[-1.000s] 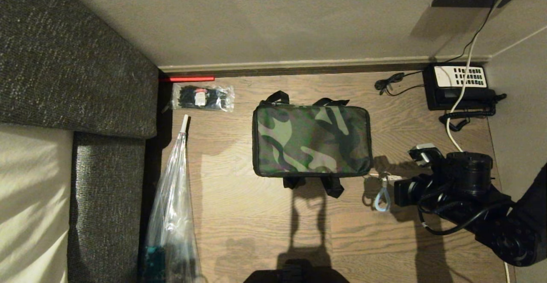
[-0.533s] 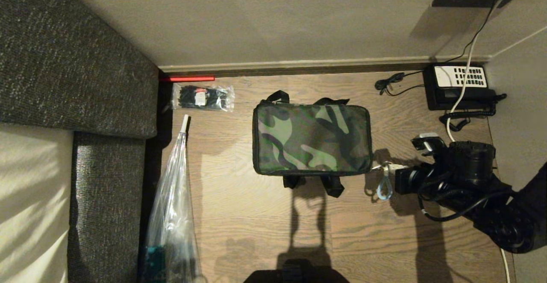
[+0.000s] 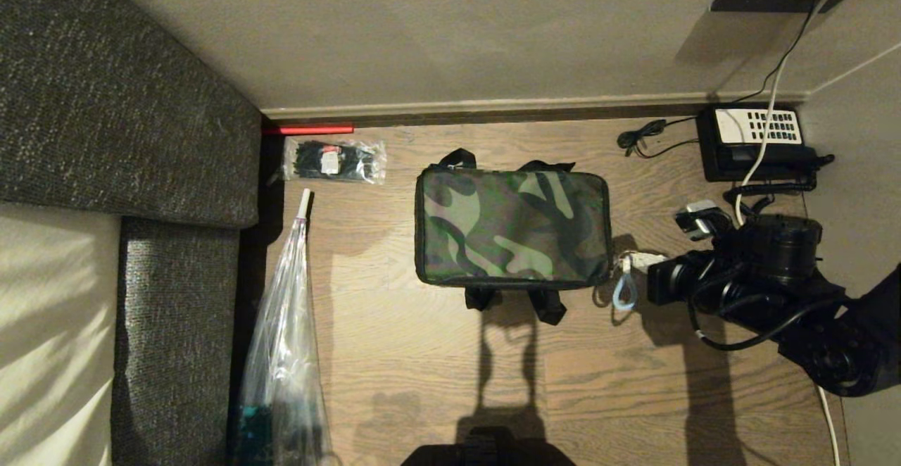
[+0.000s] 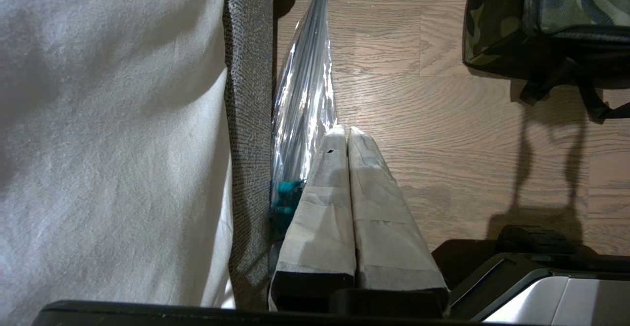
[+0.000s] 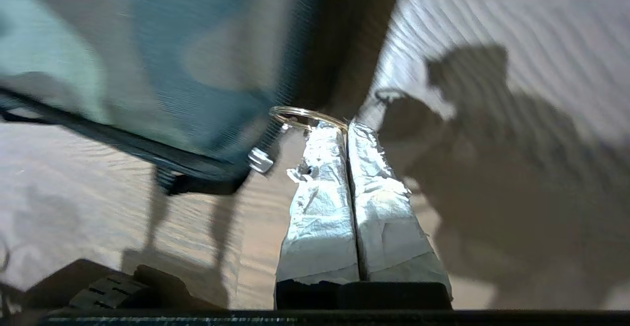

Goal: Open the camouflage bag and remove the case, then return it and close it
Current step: Open the top of the storage box

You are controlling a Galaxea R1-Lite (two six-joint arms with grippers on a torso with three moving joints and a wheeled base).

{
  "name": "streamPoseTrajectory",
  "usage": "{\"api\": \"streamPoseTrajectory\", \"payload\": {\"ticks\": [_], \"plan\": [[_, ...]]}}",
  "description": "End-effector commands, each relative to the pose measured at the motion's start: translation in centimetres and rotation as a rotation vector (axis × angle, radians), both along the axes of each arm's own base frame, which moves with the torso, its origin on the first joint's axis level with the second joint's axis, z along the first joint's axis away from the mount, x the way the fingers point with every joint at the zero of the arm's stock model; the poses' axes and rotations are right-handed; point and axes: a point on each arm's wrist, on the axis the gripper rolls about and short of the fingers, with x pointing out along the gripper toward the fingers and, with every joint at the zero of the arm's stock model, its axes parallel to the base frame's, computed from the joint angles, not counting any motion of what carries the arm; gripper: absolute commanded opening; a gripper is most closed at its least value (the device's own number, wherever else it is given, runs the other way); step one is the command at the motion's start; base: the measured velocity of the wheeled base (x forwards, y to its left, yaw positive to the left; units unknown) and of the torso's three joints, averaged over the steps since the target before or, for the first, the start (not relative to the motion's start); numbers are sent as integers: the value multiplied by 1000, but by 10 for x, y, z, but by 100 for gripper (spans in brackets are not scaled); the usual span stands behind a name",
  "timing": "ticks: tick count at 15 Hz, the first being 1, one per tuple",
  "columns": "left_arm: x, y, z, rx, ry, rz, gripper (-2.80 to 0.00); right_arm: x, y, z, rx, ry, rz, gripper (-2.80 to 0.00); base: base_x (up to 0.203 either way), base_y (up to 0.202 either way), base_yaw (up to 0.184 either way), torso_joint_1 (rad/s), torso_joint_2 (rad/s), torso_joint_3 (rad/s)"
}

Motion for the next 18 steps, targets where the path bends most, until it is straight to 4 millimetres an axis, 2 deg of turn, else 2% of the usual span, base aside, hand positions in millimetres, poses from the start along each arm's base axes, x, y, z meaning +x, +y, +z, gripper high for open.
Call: {"api": "streamPoseTrajectory", "payload": {"ticks": [1, 5, 10, 13, 18], "plan": [[0, 0, 0, -1, 0, 1, -280, 5, 2, 5, 0, -32, 51, -280, 0, 0, 0, 0, 0, 0], [0, 0, 0, -1, 0, 1, -280, 12, 3, 4, -1, -40, 68, -280, 0, 0, 0, 0, 0, 0], [0, 0, 0, -1, 0, 1, -280, 14, -25, 1, -74, -16, -2, -280, 0, 0, 0, 0, 0, 0], [0, 0, 0, -1, 0, 1, -280, 17, -29, 1, -92, -2, -7, -280, 0, 0, 0, 0, 0, 0], [0, 0, 0, -1, 0, 1, -280, 36, -28, 18, -26, -67, -24, -280, 0, 0, 0, 0, 0, 0]]}}
